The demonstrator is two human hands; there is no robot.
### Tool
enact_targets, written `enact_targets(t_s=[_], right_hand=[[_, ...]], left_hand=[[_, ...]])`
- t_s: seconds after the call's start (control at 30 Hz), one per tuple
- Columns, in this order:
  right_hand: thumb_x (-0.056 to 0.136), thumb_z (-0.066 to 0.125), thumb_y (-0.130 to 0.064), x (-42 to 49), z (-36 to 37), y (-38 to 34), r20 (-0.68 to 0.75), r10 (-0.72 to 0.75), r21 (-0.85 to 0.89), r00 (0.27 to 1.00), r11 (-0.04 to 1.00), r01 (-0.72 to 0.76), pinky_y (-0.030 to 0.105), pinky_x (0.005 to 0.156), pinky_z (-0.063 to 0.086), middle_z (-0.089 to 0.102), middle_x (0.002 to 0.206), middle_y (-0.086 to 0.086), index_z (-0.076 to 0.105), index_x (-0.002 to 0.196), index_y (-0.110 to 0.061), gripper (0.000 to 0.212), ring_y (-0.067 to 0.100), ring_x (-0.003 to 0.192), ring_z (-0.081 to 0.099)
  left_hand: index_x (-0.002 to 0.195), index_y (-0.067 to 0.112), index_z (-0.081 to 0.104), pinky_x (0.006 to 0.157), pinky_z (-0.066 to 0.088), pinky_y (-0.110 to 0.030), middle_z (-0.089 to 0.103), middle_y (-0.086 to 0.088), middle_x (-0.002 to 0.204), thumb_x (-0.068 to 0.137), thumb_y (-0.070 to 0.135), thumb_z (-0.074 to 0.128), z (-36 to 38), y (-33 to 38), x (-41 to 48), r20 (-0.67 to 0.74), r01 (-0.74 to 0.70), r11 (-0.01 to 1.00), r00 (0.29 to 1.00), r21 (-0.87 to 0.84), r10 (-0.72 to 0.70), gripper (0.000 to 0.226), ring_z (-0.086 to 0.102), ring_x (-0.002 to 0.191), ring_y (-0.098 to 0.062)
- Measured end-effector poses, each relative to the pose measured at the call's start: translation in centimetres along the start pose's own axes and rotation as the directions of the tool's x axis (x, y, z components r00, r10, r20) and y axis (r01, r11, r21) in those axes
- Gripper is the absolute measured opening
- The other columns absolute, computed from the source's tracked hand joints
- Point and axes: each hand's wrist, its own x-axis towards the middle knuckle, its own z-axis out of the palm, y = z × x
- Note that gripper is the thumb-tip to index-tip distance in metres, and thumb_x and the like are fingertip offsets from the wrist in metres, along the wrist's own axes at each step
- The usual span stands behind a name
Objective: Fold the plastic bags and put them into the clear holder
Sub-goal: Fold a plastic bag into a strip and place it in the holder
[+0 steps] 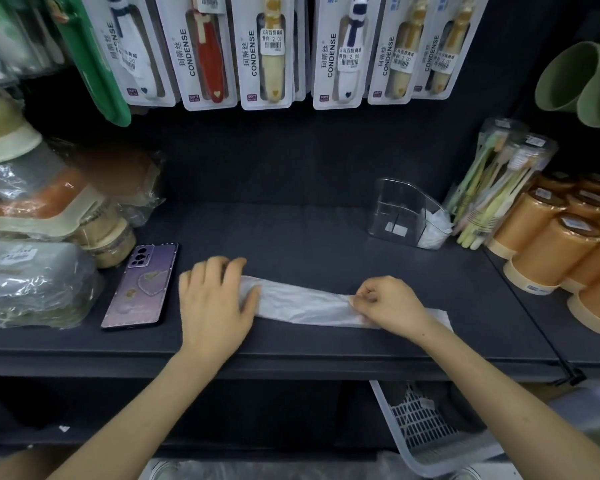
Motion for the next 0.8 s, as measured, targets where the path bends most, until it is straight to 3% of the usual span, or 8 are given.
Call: enact_targets(t_s=[0.17,0.3,0.4,0.47,0.6,0.7,0.77,0.8], right_hand=[[0.091,0.059,-0.029,0.2,0.1,0.2,-0.002,-0.006,-0.027,1.000,1.000,0.006,0.027,0.072,0.049,0.071,0.082,-0.001,0.069,0.083,-0.012,0.022,0.014,0.084,0.064],[0.091,0.058,-0.028,0.2,0.2,0.1,0.005,-0.001,-0.038,1.000,0.999,0.002,0.026,0.068,0.046,0.070,0.082,0.000,0.067,0.080,-0.013,0.021,0.015,0.082,0.064],[0.091,0.058,-0.027,0.1,0.0,-0.1,0.010,0.003,-0.036,1.000,0.999,-0.002,0.025,0.068,0.046,0.067,0.076,-0.003,0.062,0.075,-0.019,0.018,0.014,0.080,0.063],[0.091,0.058,-0.027,0.1,0.0,-0.1,0.014,-0.004,-0.037,1.000,0.999,0.005,0.025,0.067,0.045,0.063,0.070,-0.008,0.061,0.074,-0.020,0.019,0.013,0.078,0.062],[0.090,0.059,-0.028,0.0,-0.1,0.0,0.028,0.005,-0.006,1.000,1.000,-0.004,0.024,0.064,0.042,0.058,0.069,-0.013,0.061,0.075,-0.021,0.017,0.012,0.078,0.060],[0.089,0.062,-0.030,-0.4,-1.2,0.0,0.073,0.045,0.154,0.996,0.987,-0.055,0.023,0.066,0.045,0.061,0.076,-0.013,0.065,0.087,-0.019,0.011,0.012,0.078,0.060],[0.092,0.059,-0.033,-0.9,-1.7,-0.4,-0.068,0.031,0.131,0.997,0.991,-0.022,0.030,0.079,0.048,0.067,0.091,-0.007,0.063,0.111,-0.020,0.024,0.016,0.088,0.062],[0.093,0.055,-0.032,-1.1,-1.3,-0.7,-0.235,-0.051,-0.012,0.971,0.999,0.050,0.033,0.085,0.048,0.069,0.101,-0.003,0.062,0.119,-0.018,0.030,0.020,0.094,0.062]], left_hand=[[0.114,0.004,0.063,0.095,0.035,-0.043,0.059,-0.018,0.116,0.090,0.024,0.049,-0.1,2.2,-0.6,-0.056,-0.144,0.985,0.989,-0.091,0.140,0.035,0.053,0.106,-0.033],[0.119,0.006,0.066,0.108,0.037,-0.041,0.063,-0.013,0.126,0.096,0.029,0.033,0.9,3.2,-0.7,0.201,-0.180,0.964,0.955,-0.196,0.219,0.046,0.057,0.120,-0.032],[0.148,0.015,0.034,0.118,0.005,-0.032,0.028,-0.005,0.156,0.086,0.052,-0.005,1.4,3.3,-0.6,0.500,-0.051,0.987,0.857,-0.151,0.121,0.082,0.021,0.146,-0.025],[0.154,0.023,0.011,0.118,-0.007,-0.033,0.006,-0.003,0.161,0.074,0.056,-0.021,2.0,3.2,-0.9,0.587,-0.031,0.996,0.806,-0.085,0.076,0.092,0.000,0.149,-0.021],[0.153,0.032,-0.003,0.119,-0.011,-0.036,-0.007,-0.004,0.162,0.070,0.061,-0.023,2.3,3.3,-1.0,0.621,-0.046,0.998,0.781,-0.034,0.057,0.090,-0.011,0.148,-0.019],[0.152,0.035,-0.004,0.119,-0.012,-0.035,-0.009,-0.003,0.161,0.069,0.063,-0.022,2.4,3.3,-1.1,0.630,-0.049,0.998,0.774,-0.031,0.057,0.089,-0.012,0.148,-0.019],[0.152,0.035,-0.004,0.118,-0.012,-0.035,-0.009,-0.004,0.161,0.070,0.064,-0.022,2.5,3.4,-1.1,0.631,-0.049,0.998,0.774,-0.032,0.058,0.089,-0.012,0.148,-0.020],[0.152,0.035,-0.003,0.119,-0.011,-0.035,-0.009,-0.004,0.161,0.070,0.064,-0.021,2.5,3.4,-1.1,0.628,-0.047,0.998,0.776,-0.035,0.058,0.089,-0.012,0.148,-0.020]])
